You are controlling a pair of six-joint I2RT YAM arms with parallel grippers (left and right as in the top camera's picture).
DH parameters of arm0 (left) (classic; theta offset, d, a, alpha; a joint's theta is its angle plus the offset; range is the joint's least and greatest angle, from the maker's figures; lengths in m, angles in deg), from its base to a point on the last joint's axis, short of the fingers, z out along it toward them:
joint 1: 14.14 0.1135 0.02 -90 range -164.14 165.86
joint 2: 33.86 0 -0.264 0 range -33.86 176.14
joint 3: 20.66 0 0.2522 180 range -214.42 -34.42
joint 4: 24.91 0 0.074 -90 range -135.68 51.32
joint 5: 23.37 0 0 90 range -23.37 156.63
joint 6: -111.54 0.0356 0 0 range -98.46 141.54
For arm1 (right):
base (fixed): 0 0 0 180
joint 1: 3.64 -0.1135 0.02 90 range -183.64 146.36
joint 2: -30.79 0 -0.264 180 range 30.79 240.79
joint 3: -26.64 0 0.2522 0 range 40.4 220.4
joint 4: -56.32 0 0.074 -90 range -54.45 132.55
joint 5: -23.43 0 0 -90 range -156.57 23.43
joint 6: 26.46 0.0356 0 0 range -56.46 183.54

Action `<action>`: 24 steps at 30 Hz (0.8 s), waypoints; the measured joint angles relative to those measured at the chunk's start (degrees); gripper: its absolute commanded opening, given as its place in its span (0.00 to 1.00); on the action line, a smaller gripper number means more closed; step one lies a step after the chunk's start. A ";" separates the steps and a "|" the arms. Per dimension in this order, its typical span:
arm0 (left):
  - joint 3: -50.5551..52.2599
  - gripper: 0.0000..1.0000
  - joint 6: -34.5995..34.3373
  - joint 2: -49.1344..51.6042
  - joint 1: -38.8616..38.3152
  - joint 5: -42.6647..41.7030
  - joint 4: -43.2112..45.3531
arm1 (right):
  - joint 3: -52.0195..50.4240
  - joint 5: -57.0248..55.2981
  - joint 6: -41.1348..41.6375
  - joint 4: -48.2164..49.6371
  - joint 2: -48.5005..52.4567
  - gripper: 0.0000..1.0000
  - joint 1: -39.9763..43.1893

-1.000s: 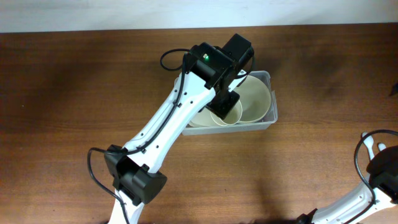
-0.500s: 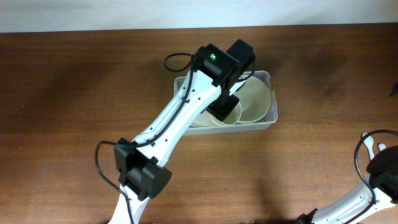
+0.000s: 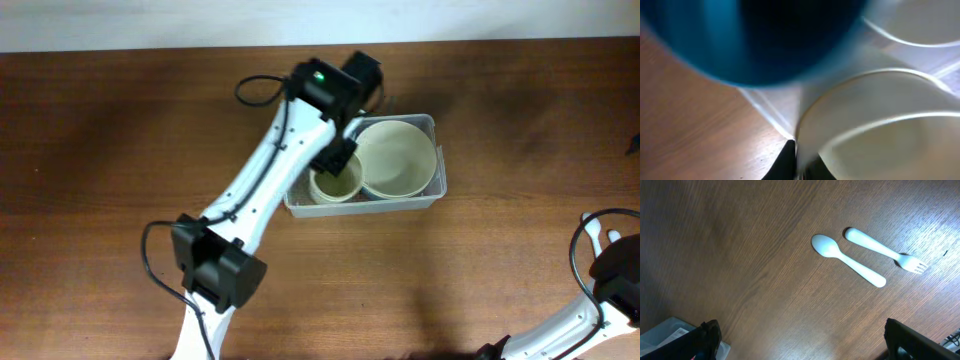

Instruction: Pack container

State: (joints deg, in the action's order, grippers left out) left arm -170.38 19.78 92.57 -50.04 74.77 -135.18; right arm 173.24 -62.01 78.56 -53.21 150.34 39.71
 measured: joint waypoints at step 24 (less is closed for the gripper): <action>-1.84 0.57 -2.23 0.00 4.83 0.66 -0.17 | 0.00 0.02 0.00 0.00 0.00 0.99 0.00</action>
State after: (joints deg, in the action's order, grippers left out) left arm -172.22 17.55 92.57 -45.20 75.43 -135.36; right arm 173.24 -61.99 78.56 -53.21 150.34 39.71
